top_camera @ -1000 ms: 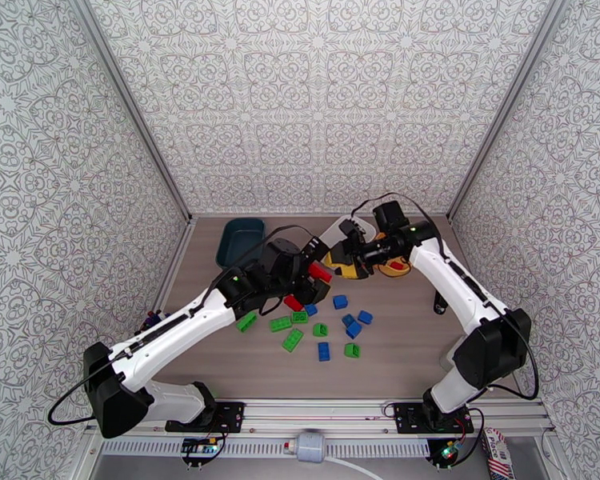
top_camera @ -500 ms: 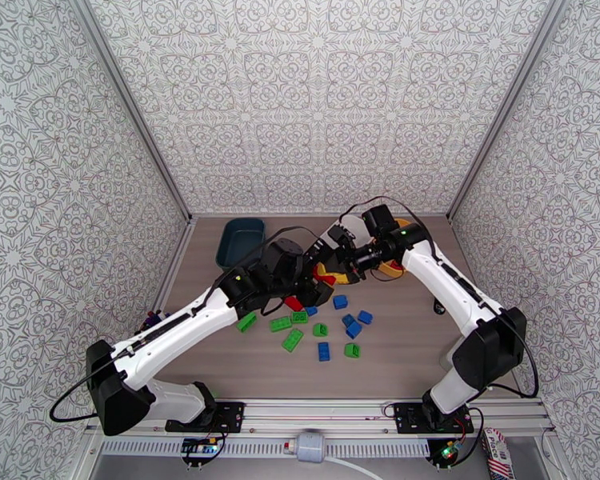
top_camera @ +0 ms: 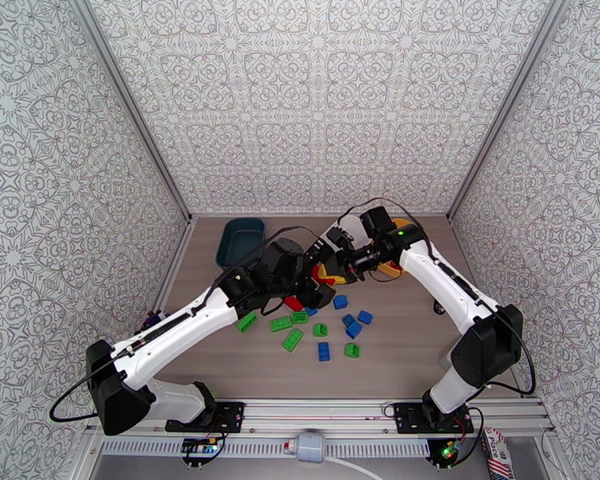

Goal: Sort the legos into containers by color

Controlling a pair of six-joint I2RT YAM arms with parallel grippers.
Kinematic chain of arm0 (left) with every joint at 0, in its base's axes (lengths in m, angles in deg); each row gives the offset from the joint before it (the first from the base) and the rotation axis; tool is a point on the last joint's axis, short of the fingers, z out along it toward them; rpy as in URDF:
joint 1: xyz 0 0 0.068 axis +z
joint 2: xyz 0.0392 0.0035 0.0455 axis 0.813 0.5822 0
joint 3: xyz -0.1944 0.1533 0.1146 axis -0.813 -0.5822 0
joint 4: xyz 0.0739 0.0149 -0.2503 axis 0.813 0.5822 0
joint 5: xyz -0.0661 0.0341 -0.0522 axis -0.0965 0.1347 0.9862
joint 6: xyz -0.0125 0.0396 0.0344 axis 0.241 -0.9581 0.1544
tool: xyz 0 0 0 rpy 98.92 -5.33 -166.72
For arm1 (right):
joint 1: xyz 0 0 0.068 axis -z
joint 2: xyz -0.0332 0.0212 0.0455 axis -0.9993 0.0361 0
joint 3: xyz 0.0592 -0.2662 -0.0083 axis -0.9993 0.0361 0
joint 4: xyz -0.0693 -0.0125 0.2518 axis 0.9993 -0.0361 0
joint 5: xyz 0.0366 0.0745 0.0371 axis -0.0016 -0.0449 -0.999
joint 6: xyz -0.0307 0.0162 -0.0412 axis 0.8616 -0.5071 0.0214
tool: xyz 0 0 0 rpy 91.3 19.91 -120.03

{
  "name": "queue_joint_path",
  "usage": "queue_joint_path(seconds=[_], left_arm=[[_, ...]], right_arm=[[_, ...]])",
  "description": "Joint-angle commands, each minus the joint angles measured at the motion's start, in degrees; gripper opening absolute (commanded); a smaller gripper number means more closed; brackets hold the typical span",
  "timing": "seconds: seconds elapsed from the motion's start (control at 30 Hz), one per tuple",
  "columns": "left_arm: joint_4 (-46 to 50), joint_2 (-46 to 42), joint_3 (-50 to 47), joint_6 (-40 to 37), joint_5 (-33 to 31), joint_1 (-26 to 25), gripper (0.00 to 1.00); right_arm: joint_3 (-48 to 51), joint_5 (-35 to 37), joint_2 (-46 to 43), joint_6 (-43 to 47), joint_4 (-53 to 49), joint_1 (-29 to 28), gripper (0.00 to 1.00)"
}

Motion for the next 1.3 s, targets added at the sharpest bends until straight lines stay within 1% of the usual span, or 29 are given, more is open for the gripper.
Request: queue_joint_path(seconds=[0.0,0.13,0.23,0.3,0.33,0.4,0.43,0.5,0.57,0.6,0.73,0.9,1.03,1.1,1.2,1.27], left_arm=[[-2.15,-0.61,0.64,1.31,-4.18,-0.52,0.99],[-2.49,-2.65,-0.34,2.32,-7.61,-0.37,0.99],[-2.46,-4.38,-1.66,4.53,-11.65,0.44,0.99],[-1.58,-5.28,-2.46,8.62,-14.55,2.28,0.99],[-0.92,-5.48,-2.69,11.01,-14.78,3.64,0.99],[1.01,-5.62,-3.50,18.14,-13.28,8.39,0.99],[2.31,-5.40,-3.72,21.68,-11.48,10.93,0.99],[4.78,-4.40,-4.60,29.45,-3.89,17.71,0.99],[7.04,-2.54,-6.04,34.34,0.34,22.17,0.99],[8.13,-1.45,-6.52,35.43,1.05,23.19,0.97],[9.48,1.30,-7.25,37.47,-0.63,22.46,0.94],[14.40,7.13,-6.03,40.81,-2.09,22.37,0.88],[15.51,11.80,-6.19,42.96,-0.72,21.98,0.85],[15.33,13.78,-5.78,42.89,-0.52,21.21,0.84],[15.90,16.89,-4.21,41.65,-0.56,20.23,0.84],[17.00,19.00,-2.71,41.05,-0.16,20.01,0.84]], right_arm=[[1.03,1.39,0.38,-2.43,2.37,-0.08,0.19],[1.33,4.26,2.13,-4.61,4.24,2.88,0.16],[1.59,7.99,3.97,-5.67,4.74,6.93,0.15],[0.90,12.45,5.69,-5.88,2.99,10.80,0.15],[0.53,14.65,6.48,-6.01,2.26,12.66,0.15],[-0.47,19.44,7.66,-6.11,1.69,16.93,0.15],[-1.17,22.18,8.11,-6.11,1.35,18.73,0.15],[-3.70,28.47,9.48,-5.70,-0.18,22.49,0.15],[-6.59,34.33,10.96,-5.79,-1.59,25.28,0.18],[-8.14,35.97,11.97,-5.96,-1.57,26.55,0.19],[-15.90,40.35,17.42,-6.39,-3.99,29.57,0.23],[-28.71,44.71,26.21,-5.03,-10.28,30.14,0.27],[-34.88,46.89,30.13,-4.12,-13.40,30.23,0.40],[-36.14,47.77,30.94,-3.61,-14.16,30.26,0.48],[-36.08,48.65,30.95,-2.79,-14.61,30.36,0.57],[-35.42,48.67,30.29,-2.31,-14.65,30.36,0.59]])
